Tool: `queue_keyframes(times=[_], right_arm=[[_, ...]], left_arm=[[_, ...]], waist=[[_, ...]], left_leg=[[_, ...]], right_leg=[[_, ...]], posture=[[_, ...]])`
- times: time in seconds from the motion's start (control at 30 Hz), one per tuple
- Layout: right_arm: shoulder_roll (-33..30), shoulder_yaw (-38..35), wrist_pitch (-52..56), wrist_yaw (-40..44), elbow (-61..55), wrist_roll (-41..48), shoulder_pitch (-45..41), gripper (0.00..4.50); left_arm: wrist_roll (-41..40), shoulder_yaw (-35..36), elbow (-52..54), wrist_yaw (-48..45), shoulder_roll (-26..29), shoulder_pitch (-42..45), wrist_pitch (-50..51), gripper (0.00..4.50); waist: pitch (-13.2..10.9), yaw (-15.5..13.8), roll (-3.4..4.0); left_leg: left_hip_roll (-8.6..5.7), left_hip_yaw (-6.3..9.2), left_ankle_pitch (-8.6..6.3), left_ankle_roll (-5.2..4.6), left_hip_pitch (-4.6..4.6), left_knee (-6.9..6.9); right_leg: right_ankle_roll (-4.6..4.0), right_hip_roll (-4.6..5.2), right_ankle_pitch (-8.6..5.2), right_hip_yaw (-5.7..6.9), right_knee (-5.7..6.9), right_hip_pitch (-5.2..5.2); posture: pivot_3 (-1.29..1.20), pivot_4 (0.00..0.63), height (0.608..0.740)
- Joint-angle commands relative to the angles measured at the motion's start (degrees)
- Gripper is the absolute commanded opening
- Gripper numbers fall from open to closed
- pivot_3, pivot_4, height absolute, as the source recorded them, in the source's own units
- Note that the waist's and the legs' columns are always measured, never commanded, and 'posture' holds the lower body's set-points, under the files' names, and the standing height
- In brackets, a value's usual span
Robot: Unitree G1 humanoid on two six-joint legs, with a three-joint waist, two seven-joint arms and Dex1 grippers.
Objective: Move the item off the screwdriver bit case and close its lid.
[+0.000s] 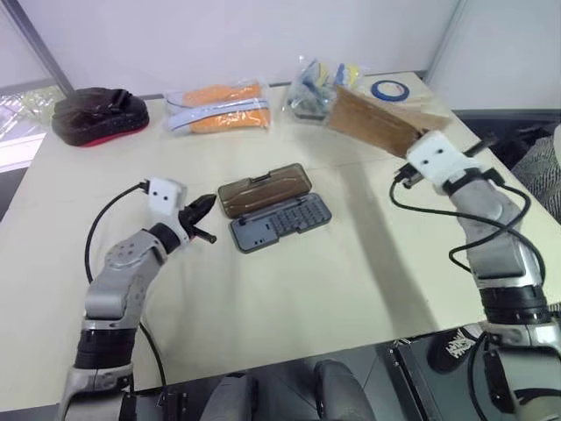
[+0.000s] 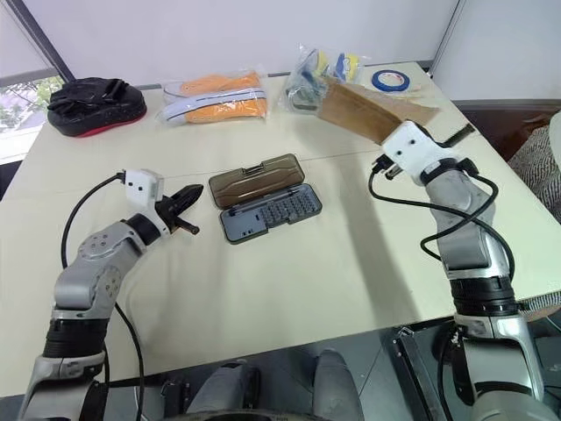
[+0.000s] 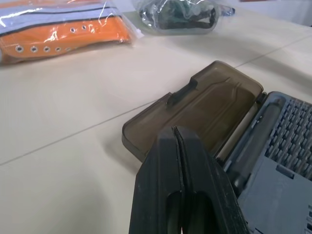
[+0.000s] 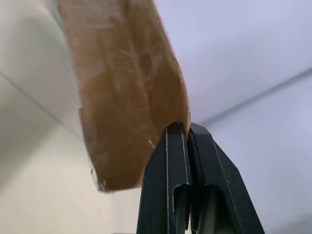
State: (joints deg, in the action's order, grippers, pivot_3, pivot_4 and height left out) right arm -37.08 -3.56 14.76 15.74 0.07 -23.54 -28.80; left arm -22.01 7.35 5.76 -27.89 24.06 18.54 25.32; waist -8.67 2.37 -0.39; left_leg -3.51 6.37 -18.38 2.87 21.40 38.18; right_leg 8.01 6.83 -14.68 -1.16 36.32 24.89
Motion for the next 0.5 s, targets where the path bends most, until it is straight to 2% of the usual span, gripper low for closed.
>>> queue_keyframes(times=[0.03,0.27,0.5], right_arm=[[1.35,-4.02,7.98,-3.62,-2.62,-0.97,1.34,0.06],[4.51,-5.08,20.16,-9.19,-2.08,-3.18,4.68,0.06],[6.42,-5.01,22.47,-9.15,-2.1,-0.17,6.4,0.06]], left_arm=[[0.56,0.15,0.51,-0.13,-0.1,0.73,-1.64,0.0],[0.9,0.4,1.02,-0.2,-0.1,0.12,-1.51,0.0],[1.08,0.47,1.28,-0.11,-0.11,-0.11,-1.31,0.0]], waist=[[0.0,-0.03,0.0],[0.01,-0.24,0.0],[0.01,-0.16,0.0]], left_leg=[[0.0,-0.01,0.0,0.0,0.0,0.0],[0.0,0.02,0.0,0.0,0.0,0.03],[-0.01,0.0,0.0,0.0,-0.01,0.02]], right_leg=[[0.0,0.0,0.0,0.0,-0.01,0.0],[0.0,0.0,0.0,-0.04,-0.01,-0.02],[0.0,0.0,0.0,-0.04,0.0,-0.02]], posture=[[0.0,0.15,0.74],[0.0,0.15,0.74],[0.0,0.15,0.74]])
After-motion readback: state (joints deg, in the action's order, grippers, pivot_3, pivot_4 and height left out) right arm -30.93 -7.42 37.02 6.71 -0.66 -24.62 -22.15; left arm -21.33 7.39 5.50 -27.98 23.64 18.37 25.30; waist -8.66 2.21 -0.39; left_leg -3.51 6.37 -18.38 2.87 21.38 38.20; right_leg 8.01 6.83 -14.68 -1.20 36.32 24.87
